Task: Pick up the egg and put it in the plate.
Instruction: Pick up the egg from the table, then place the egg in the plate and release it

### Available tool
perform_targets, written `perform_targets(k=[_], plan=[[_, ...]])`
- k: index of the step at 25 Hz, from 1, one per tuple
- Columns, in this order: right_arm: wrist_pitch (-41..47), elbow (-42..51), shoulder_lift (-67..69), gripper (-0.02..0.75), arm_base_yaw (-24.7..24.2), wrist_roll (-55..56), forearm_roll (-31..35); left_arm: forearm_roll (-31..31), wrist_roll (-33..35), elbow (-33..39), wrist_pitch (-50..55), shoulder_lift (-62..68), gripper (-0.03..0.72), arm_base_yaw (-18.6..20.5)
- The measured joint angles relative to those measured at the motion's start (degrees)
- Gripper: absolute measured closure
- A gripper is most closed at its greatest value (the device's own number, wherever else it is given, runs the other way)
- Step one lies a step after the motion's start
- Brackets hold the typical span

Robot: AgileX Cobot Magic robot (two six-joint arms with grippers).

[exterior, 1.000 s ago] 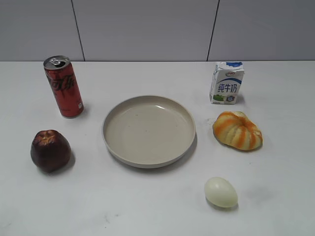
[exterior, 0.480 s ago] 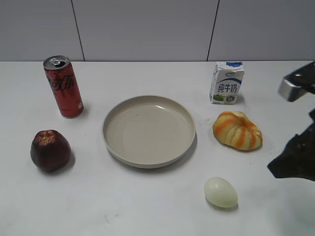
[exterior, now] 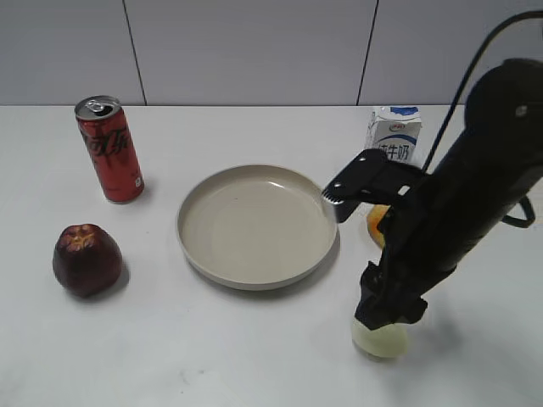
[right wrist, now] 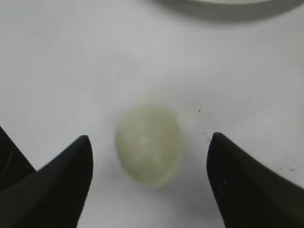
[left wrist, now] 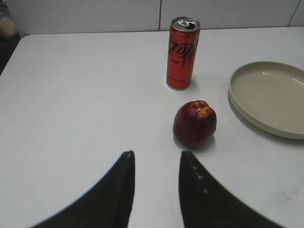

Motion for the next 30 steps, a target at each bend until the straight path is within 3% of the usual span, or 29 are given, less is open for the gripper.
perform_targets(k=[9,14,18,26,30], plan=[[-1.16,-0.99,8.7,0.174,1.23,0.7,-4.53,0.0,0.0,0.0,0.0,0.0,0.453,0.0],[-1.46,-1.0,9.59,0.293,1.23,1.01,-5.69,0.0,0.0,0.0,0.0,0.0,0.453,0.0],[2.08,-2.34,9.61,0.293,1.23,1.16,-5.83,0.0,0.0,0.0,0.0,0.0,0.453,0.0],[8.26,-17.62,9.67,0.293,1.23,1.21,-4.93,0.0,0.0,0.0,0.0,0.0,0.453,0.0],[0.41,-23.88,9.71,0.293,1.23,1.25,0.29,0.0,0.0,0.0,0.0,0.0,0.453,0.0]])
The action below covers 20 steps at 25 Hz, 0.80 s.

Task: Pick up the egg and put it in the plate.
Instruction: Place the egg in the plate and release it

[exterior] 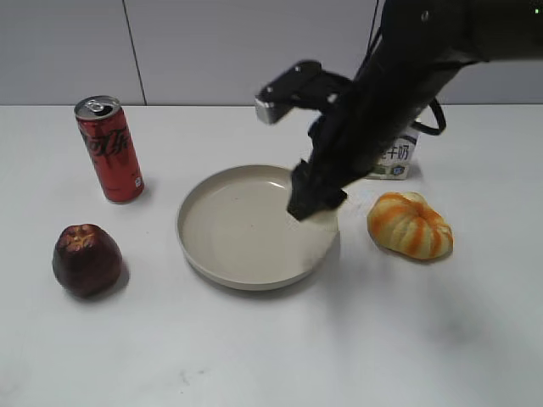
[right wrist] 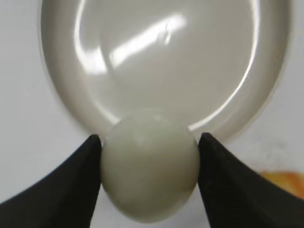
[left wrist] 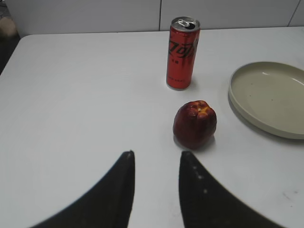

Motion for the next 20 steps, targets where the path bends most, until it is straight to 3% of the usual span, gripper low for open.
perform_targets(k=[5,11,15,20], plan=[[-11.58,-2.29,2.44,0.293,0.04,0.0,6.03,0.0,0.0,0.0,0.0,0.0,0.453,0.0],[-12.68,-2.29,8.52,0.293,0.04,0.0,8.09,0.0,0.0,0.0,0.0,0.0,0.453,0.0],[-12.68,-2.29,10.08,0.127,0.04,0.0,8.76,0.0,0.0,0.0,0.0,0.0,0.453,0.0],[-12.62,-2.29,10.13,0.101,0.04,0.0,9.01,0.0,0.0,0.0,0.0,0.0,0.453,0.0]])
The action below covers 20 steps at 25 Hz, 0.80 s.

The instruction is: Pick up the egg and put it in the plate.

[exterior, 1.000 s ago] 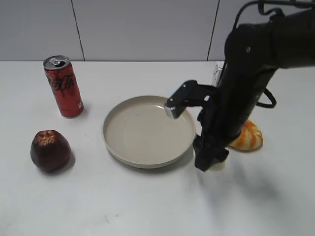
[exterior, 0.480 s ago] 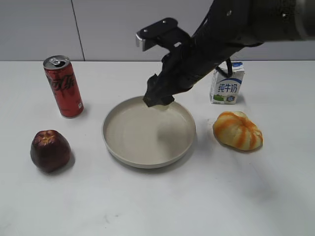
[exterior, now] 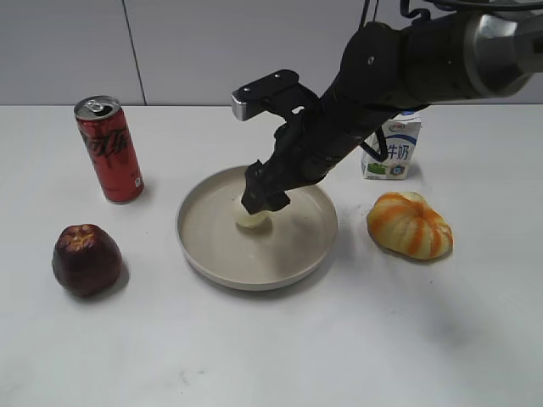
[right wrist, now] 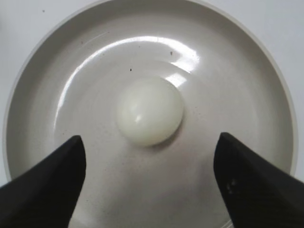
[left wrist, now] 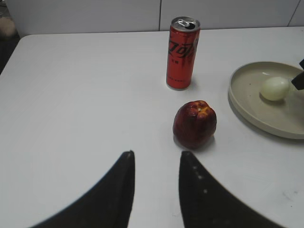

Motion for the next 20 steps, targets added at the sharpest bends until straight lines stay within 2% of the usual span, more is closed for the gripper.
perform_targets(k=[4,9,12,16,20], plan=[[2.51,-1.27,0.0,0.101,-0.13,1.94,-0.36,0.0,0.0,0.0,0.0,0.0,0.453,0.0],[11.5,-9.35,0.0,0.103,-3.06,16.97,-7.59,0.0,0.0,0.0,0.0,0.0,0.453,0.0],[20.54,-15.37,0.13,0.111,-6.99,22.21,-13.08,0.0,0.0,0.0,0.0,0.0,0.453,0.0],[32.44,-21.53,0.63,0.126,-12.84,24.95,-16.96,0.0,0.0,0.0,0.0,0.0,0.452,0.0],[39.34,-23.42,0.69,0.149,-18.89,27.53,-22.89,0.0,0.0,0.0,0.0,0.0,0.451,0.0]])
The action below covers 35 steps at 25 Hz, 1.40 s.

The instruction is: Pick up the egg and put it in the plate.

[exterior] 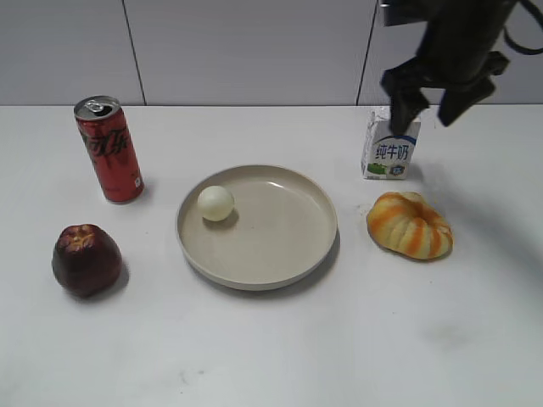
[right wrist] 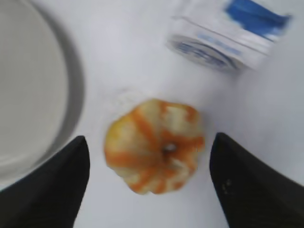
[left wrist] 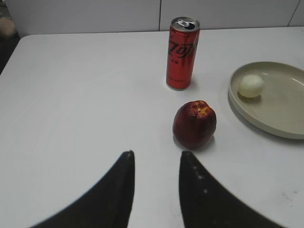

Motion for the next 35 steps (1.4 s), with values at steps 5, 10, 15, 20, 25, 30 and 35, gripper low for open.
perform_targets(k=[5,10,15,20,25,30,35], plan=[[1.38,0.45,-0.56,0.154,-6.41,4.03,-3.85,0.0,0.0,0.0,0.0,0.0,0.453,0.0],[1.5,5.73,-6.97,0.155,-8.36,4.49,-3.24,0.0,0.0,0.0,0.0,0.0,0.454,0.0],[1.45,19.52,-20.54,0.169,-7.89,4.42,-1.26,0.0,0.0,0.0,0.0,0.0,0.454,0.0],[1.56,38.06,-35.5,0.199,-7.85,4.37,-0.76,0.0,0.0,0.0,0.0,0.0,0.454,0.0],[-0.8,52.69,-50.11,0.218,-7.85,4.23,-0.71,0.0,0.0,0.0,0.0,0.0,0.456,0.0],[-5.59,62.21,-63.5,0.243,-7.85,4.23,-0.71,0.0,0.0,0.0,0.0,0.0,0.456,0.0],[-9.0,69.55,-76.59,0.251,-7.85,4.18,-0.71,0.0,0.0,0.0,0.0,0.0,0.456,0.0]])
